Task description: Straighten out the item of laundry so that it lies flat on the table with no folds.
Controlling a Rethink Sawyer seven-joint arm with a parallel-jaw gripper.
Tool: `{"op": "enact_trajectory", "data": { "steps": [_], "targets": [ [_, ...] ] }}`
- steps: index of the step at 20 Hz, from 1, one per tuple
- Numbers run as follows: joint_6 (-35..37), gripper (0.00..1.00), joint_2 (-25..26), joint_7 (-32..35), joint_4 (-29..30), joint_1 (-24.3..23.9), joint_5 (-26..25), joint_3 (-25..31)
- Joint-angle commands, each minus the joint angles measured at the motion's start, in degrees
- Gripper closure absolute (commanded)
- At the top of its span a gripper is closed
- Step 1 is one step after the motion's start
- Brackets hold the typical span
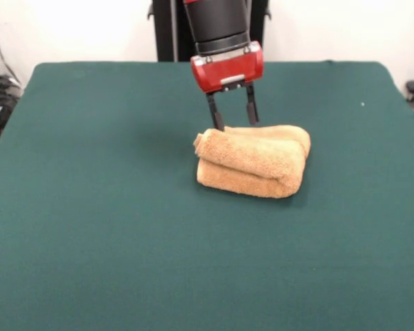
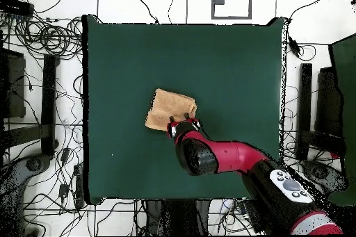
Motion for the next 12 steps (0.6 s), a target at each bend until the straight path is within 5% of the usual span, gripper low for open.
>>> {"op": "enact_trajectory", "data": {
  "steps": [1,12],
  "targets": [
    [-0.8,0.00,-2.0,4.5,-6.2,4.5,-2.7,-3.5],
    [2.2,0.00,-2.3,4.1,-7.7,6.1,-3.2,-5.4]
  ]
}}
